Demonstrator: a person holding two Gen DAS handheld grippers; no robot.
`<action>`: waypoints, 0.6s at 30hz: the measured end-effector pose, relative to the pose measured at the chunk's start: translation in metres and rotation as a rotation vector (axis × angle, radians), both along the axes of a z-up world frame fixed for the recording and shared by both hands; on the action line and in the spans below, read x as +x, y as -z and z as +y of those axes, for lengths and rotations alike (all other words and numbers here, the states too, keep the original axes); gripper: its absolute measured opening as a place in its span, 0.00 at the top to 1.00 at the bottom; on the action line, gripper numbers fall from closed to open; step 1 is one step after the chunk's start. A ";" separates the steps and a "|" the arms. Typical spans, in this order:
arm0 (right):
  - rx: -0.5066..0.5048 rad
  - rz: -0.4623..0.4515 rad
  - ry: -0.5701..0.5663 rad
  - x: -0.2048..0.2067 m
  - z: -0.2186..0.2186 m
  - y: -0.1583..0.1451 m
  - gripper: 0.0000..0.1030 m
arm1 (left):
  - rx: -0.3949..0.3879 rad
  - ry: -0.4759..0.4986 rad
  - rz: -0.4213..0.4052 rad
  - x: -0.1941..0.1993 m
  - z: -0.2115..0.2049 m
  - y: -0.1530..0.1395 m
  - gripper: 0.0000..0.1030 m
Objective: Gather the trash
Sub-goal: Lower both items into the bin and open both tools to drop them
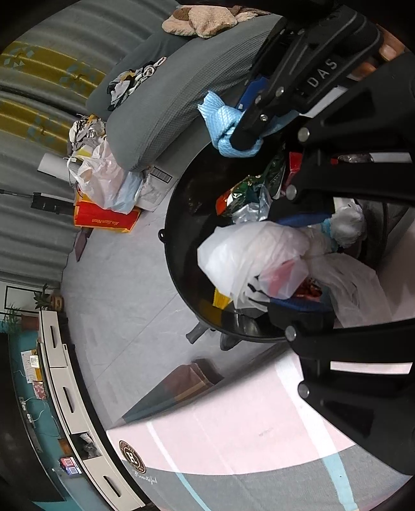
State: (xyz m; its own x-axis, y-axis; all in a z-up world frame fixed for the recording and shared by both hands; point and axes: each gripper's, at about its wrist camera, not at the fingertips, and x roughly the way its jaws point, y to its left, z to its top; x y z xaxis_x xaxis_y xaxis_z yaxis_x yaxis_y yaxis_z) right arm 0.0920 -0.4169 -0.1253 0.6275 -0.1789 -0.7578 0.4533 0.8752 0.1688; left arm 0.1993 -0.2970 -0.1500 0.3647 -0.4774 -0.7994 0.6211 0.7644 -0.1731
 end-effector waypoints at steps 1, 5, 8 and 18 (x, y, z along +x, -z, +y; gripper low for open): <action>-0.001 0.004 -0.001 0.001 0.000 0.001 0.73 | 0.002 0.002 0.002 0.001 -0.001 0.001 0.64; 0.001 0.017 -0.003 0.003 -0.002 0.004 0.73 | 0.011 0.003 0.011 0.003 -0.007 0.003 0.64; 0.000 0.027 -0.006 0.004 -0.002 0.006 0.72 | 0.023 0.007 0.013 0.003 -0.008 0.006 0.63; -0.001 0.053 -0.001 0.009 -0.002 0.011 0.71 | 0.048 0.012 0.024 0.005 -0.013 0.010 0.59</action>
State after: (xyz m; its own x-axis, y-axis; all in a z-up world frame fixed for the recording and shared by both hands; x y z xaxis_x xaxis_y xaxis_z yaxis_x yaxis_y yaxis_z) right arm 0.1008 -0.4194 -0.1361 0.5871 -0.1791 -0.7895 0.4604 0.8760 0.1437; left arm 0.2045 -0.3102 -0.1598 0.3399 -0.4421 -0.8301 0.6262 0.7649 -0.1510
